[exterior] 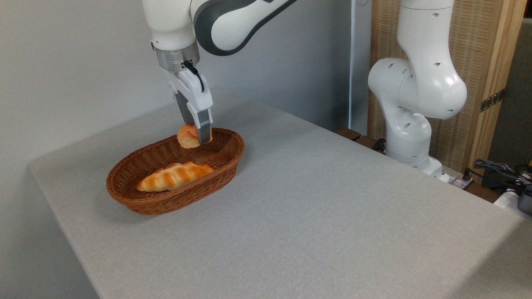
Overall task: Put bread into the basket
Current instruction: 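Open the gripper to release the roll and raise it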
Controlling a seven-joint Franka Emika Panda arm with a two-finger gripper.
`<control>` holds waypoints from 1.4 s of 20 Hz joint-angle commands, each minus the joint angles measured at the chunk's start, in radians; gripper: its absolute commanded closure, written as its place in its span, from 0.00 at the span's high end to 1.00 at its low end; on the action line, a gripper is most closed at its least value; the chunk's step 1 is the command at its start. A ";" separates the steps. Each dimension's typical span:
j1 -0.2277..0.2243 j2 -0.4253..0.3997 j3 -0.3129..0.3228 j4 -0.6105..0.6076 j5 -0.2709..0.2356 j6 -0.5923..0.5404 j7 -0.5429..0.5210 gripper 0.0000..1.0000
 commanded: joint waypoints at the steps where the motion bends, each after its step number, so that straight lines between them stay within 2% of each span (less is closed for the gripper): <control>1: 0.004 0.004 -0.001 0.012 -0.006 0.005 0.001 1.00; 8: 0.011 -0.005 0.011 0.019 0.011 0.007 0.003 1.00; 9: 0.015 -0.013 0.027 0.027 0.012 0.005 0.003 1.00; 11: 0.017 -0.031 0.109 0.079 0.038 -0.011 0.004 1.00; 12: 0.032 -0.036 0.145 0.108 0.044 -0.036 0.010 1.00; 14: 0.093 -0.039 0.165 0.188 0.046 -0.137 0.064 1.00; 15: 0.098 -0.036 0.192 0.223 0.060 -0.175 0.105 1.00; 17: 0.087 -0.030 0.269 0.271 0.116 -0.212 0.157 1.00; 18: 0.081 -0.022 0.303 0.300 0.121 -0.231 0.159 1.00; 21: 0.025 0.022 0.413 0.390 0.127 -0.319 0.164 1.00; 28: 0.023 0.041 0.412 0.395 0.127 -0.360 0.165 1.00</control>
